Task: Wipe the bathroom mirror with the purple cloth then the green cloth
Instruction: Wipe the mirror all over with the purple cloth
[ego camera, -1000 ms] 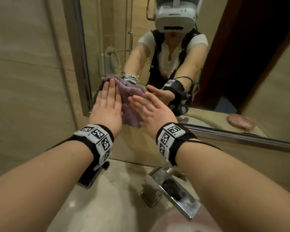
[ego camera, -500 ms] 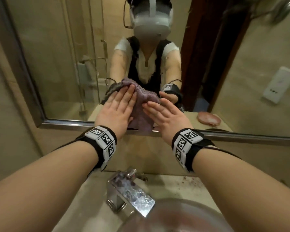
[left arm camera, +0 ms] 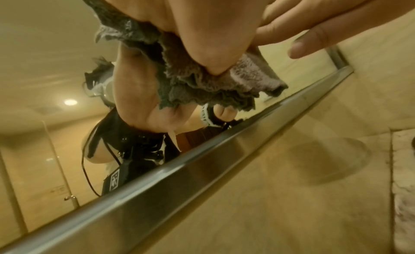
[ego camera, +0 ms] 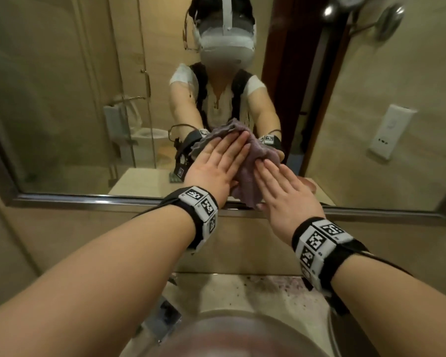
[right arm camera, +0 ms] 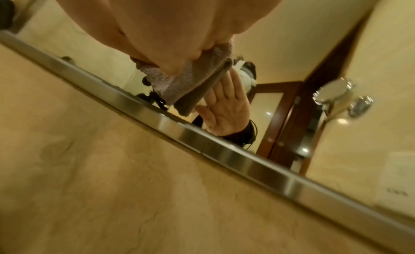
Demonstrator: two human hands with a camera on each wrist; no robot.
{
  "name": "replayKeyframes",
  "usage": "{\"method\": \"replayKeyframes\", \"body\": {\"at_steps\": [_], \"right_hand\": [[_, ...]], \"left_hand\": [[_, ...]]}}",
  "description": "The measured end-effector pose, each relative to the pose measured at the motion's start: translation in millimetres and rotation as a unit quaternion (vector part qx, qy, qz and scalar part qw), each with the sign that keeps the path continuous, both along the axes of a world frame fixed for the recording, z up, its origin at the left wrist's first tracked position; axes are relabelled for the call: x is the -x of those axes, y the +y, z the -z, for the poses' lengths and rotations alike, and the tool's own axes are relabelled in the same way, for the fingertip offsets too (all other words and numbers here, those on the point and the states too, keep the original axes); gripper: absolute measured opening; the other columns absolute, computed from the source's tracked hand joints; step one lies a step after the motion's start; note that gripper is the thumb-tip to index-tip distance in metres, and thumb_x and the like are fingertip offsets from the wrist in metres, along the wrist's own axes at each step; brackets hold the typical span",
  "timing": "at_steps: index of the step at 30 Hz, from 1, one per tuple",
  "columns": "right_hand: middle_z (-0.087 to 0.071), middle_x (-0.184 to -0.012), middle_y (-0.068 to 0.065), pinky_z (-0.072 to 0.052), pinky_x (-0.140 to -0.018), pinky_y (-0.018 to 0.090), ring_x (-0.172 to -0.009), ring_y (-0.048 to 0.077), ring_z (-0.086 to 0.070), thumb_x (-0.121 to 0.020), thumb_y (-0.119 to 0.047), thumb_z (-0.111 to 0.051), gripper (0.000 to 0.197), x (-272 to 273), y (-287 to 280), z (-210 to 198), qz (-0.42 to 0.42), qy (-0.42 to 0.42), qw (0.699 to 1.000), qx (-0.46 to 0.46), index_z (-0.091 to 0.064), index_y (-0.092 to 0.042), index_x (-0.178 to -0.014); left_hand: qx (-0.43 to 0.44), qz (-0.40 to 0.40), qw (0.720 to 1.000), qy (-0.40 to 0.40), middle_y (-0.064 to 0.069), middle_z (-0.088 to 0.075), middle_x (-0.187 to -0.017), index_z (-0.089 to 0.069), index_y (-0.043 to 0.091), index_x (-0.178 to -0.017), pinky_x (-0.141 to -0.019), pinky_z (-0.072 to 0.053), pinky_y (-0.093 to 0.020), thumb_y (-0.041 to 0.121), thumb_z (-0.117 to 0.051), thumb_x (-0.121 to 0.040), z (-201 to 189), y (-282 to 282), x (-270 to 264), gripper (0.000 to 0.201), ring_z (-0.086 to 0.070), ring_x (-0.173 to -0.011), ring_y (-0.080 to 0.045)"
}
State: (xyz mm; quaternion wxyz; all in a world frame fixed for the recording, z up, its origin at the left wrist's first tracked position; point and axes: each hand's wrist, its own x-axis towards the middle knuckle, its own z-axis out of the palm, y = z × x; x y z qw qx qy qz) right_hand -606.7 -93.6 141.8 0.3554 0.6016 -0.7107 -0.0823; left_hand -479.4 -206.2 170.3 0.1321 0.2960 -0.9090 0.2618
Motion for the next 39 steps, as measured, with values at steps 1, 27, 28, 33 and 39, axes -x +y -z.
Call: {"method": "replayKeyframes", "body": {"at_steps": [1, 27, 28, 33, 39], "right_hand": [[-0.017, -0.149, 0.012, -0.007, -0.114, 0.037, -0.139, 0.024, -0.027, -0.087, -0.029, -0.058, 0.068, 2, 3, 3, -0.019, -0.043, 0.999, 0.021, -0.022, -0.004, -0.139], [-0.01, -0.15, 0.007, 0.012, -0.114, 0.038, -0.139, 0.02, -0.012, -0.078, -0.047, -0.066, 0.082, -41, -58, -32, -0.008, -0.002, 0.999, 0.035, -0.022, -0.021, -0.143], [-0.02, -0.15, 0.008, 0.007, -0.114, 0.039, -0.139, 0.022, -0.021, -0.073, -0.047, -0.072, 0.084, -48, -64, -34, -0.018, -0.005, 0.999, 0.036, -0.031, -0.021, -0.142], [-0.006, -0.156, 0.008, 0.021, -0.112, 0.041, -0.144, 0.027, -0.011, -0.083, -0.043, -0.063, 0.079, -94, -89, -55, -0.025, 0.03, 0.999, -0.002, -0.021, -0.026, -0.148], [0.028, -0.152, 0.008, 0.035, -0.097, 0.048, -0.14, 0.025, 0.024, -0.099, -0.038, -0.03, 0.067, -167, -133, -71, -0.03, 0.059, 0.997, -0.05, 0.016, -0.026, -0.147]], "left_hand": [[0.001, 0.0, 1.0, 0.005, -0.007, 0.053, -0.123, 0.038, 0.008, -0.128, -0.104, 0.025, -0.037, 0.04, -0.018, -0.101, -2, 4, 6, 0.07, 0.027, -0.139, -0.025], [0.017, -0.062, 0.997, 0.048, -0.002, 0.045, -0.131, 0.038, 0.014, -0.127, -0.103, 0.026, -0.033, 0.053, -0.014, -0.097, -29, -39, -59, 0.072, 0.026, -0.14, -0.019], [0.012, -0.069, 0.996, 0.05, -0.002, 0.045, -0.131, 0.038, 0.014, -0.127, -0.103, 0.026, -0.033, 0.053, -0.015, -0.097, -29, -43, -66, 0.072, 0.026, -0.14, -0.019], [-0.027, -0.115, 0.99, 0.072, 0.0, 0.047, -0.129, 0.037, 0.015, -0.127, -0.109, 0.022, -0.033, 0.056, -0.016, -0.096, -31, -67, -107, 0.074, 0.027, -0.14, -0.019], [-0.039, -0.203, 0.975, 0.081, -0.003, 0.046, -0.136, 0.038, 0.012, -0.126, -0.111, 0.02, -0.035, 0.058, -0.013, -0.094, -35, -103, -171, 0.076, 0.028, -0.139, -0.021]]}}
